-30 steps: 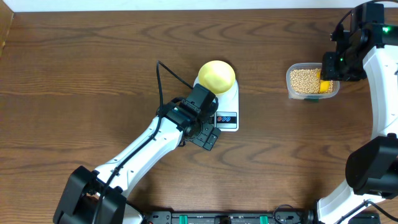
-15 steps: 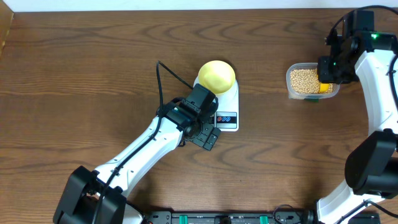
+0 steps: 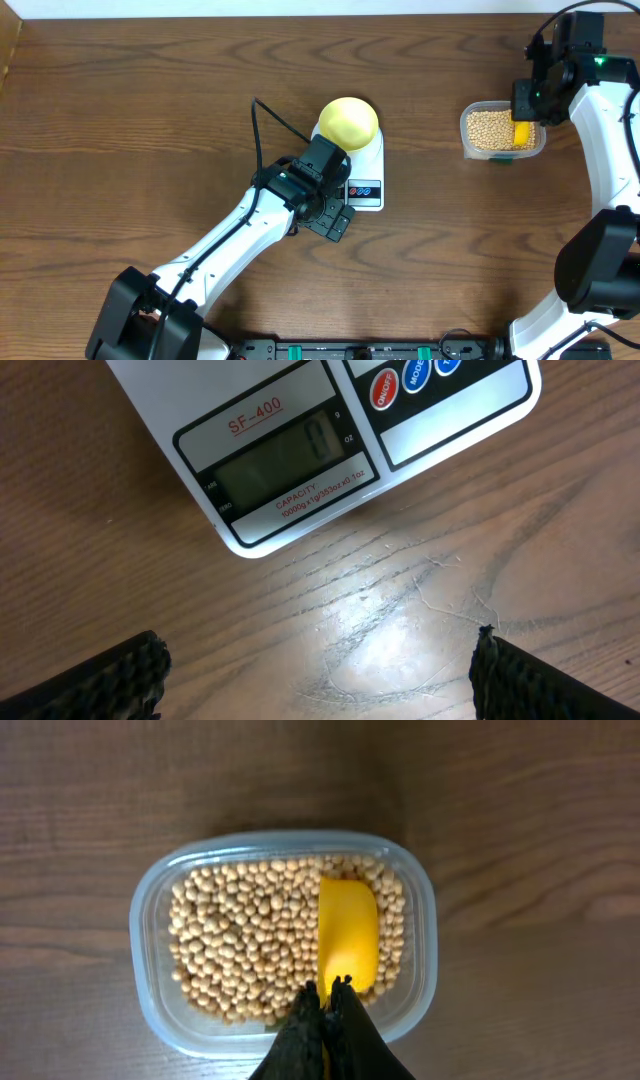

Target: Scoop item into bowl and weigh 50g on scale

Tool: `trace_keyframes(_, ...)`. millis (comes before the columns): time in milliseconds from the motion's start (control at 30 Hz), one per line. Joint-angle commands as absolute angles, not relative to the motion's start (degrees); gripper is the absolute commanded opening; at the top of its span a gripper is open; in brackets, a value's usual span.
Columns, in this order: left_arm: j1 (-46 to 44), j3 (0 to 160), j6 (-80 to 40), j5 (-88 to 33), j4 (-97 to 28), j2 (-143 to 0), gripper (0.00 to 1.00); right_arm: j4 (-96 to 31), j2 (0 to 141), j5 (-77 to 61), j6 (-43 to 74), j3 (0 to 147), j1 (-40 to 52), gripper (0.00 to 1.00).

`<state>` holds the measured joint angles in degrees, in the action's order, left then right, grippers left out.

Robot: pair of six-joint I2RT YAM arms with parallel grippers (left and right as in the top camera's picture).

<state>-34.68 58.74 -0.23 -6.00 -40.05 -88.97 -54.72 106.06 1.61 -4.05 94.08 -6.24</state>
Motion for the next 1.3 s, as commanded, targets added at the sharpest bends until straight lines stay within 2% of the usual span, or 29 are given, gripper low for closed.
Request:
trace_keyframes(0, -34.7, 59.1, -1.1, -5.3, -40.2, -88.8, 0.98, -52.8, 106.1, 2.0, -5.5, 93.9, -6.1, 0.02)
trace_keyframes(100, -34.7, 59.1, -1.1, -5.3, -40.2, -88.8, 0.98, -51.1, 106.1, 2.1, -5.5, 93.9, -6.1, 0.06)
trace_keyframes(400, -34.7, 59.1, -1.1, -5.3, -40.2, -88.8, 0.98, -48.2, 106.1, 2.0, -5.5, 92.7, -6.1, 0.08)
trace_keyframes(467, -34.7, 59.1, -1.1, -5.3, -40.2, -88.8, 0.98, -48.0, 106.1, 2.2, -6.0, 92.7, -6.1, 0.18)
trace_keyframes(533, -34.7, 59.1, -1.1, -5.3, -40.2, -88.8, 0.98, -48.3, 106.1, 2.2, -6.1, 93.4, -6.2, 0.41)
trace_keyframes(567, -34.7, 59.1, -1.1, -5.3, -40.2, -88.8, 0.98, -49.0, 106.1, 2.2, -6.1, 94.2, -6.3, 0.48)
trace_keyframes(633, -34.7, 59.1, -1.1, -5.3, -40.2, -88.8, 0.98, -51.3, 106.1, 2.2, -6.1, 96.5, -6.5, 0.59)
trace_keyframes(733, -34.7, 59.1, -1.1, -5.3, -40.2, -88.8, 0.98, -55.0, 106.1, 2.0, -6.1, 101.2, -7.1, 0.70)
trace_keyframes(867, -34.7, 59.1, -1.1, -5.3, -40.2, -88.8, 0.98, -57.8, 106.1, 1.4, -6.1, 103.4, -7.6, 0.76)
trace_keyframes(1067, -34.7, 59.1, -1.1, -5.3, -40.2, -88.8, 0.98, -62.7, 106.5, -3.7, -6.1, 100.5, -7.1, 0.77)
trace_keyframes(1267, -34.7, 59.1, -1.1, -5.3, -40.2, -88.8, 0.98, -58.7, 106.5, -4.0, -6.6, 93.3, -6.1, 0.83)
